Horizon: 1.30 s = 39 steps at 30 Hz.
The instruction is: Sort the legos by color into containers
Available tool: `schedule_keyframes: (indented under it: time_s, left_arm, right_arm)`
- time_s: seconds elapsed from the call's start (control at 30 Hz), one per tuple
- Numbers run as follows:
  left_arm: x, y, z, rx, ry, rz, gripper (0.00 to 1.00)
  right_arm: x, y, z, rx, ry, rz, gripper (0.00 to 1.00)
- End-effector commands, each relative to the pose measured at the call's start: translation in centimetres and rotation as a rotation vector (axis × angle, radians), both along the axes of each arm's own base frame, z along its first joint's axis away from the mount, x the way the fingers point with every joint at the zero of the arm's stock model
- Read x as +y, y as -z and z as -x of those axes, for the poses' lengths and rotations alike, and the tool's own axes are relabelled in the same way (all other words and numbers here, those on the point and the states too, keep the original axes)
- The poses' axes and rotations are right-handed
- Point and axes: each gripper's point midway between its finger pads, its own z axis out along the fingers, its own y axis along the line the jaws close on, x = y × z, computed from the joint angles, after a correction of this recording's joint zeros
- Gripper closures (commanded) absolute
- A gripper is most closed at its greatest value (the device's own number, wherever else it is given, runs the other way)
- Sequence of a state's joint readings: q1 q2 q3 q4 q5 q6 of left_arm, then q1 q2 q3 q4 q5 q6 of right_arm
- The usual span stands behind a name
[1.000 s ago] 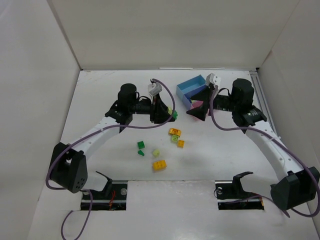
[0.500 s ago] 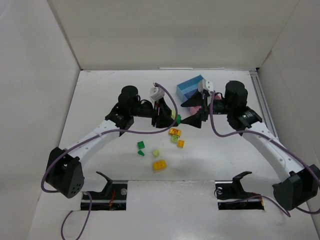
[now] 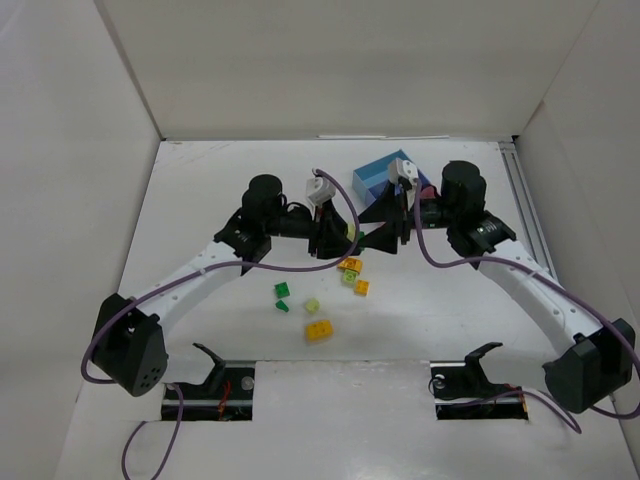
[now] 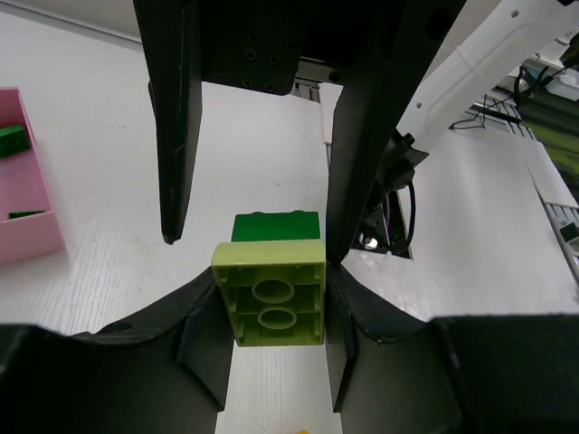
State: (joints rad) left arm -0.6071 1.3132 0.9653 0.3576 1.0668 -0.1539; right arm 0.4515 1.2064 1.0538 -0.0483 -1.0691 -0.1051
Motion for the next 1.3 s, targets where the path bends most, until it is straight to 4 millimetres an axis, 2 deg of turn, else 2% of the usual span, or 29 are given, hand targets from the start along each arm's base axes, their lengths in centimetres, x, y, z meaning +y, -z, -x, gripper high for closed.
schedule_keyframes:
  time_s: [0.0,0.07,0.13,0.27,0.33,0.37,0.43,0.53,0.67,0.8,1.13,1.27]
  left_arm:
    - [-0.3,-3.2,0.0,-0.138,-0.026,0.077,0.94]
    - [-0.2,-3.2,0.0,-0.151,-0.037,0.078,0.96]
    - [0.1,-3.3,0.1,-0.178,-0.047,0.077,0.97]
    - [0.5,-3.2,0.4,-0.233,-0.044,0.062,0.98]
    - [0.9,-3.8,0.7,-0.282,-0.043,0.072,0.99]
    - [1.0,-3.4,0.8,-0.279,-0.041,0.057,0.99]
    - [1.1,-3.4,0.9,-0.297,-0.039,0.055,0.99]
    - [1.3,-3.1,1.0,-0.324,-0.035,0.042,0.99]
    - [1.4,-2.9,1.6,-0.327,0.003,0.040,0.99]
    - [1.1,-2.6,1.4,-0.317,0.013,0.035,0.99]
    - [0.9,-3.2,0.9,-0.311,-0.010,0.054,1.00]
    - [0.8,-3.6,0.7,-0.308,-0.020,0.057,1.00]
  right_arm:
    - [0.9,-1.4,1.2,0.002,-0.078,-0.029,0.38]
    - [0.9,-1.1,1.3,0.021,-0.091,-0.027,0.38]
    - [0.4,-1.1,0.7,0.031,-0.067,-0.028,0.38]
    - [-0.6,-1.2,0.6,0.057,-0.087,-0.034,0.37]
    - [-1.2,-0.9,0.5,0.069,-0.089,-0.035,0.37]
    - [-1.2,-0.9,0.7,0.070,-0.101,-0.037,0.37]
    - [-1.3,-1.2,0.9,0.052,-0.102,-0.040,0.45]
    - [-1.3,-1.5,1.2,0.032,-0.112,-0.045,0.45]
    - [-1.1,-2.6,1.7,-0.002,-0.146,-0.057,0.39]
    - [-1.1,-3.4,2.5,-0.036,-0.165,-0.067,0.35]
    - [0.3,-3.1,3.5,-0.036,-0.201,-0.062,0.35]
    - [0.6,-3.1,3.6,-0.036,-0.203,-0.060,0.45]
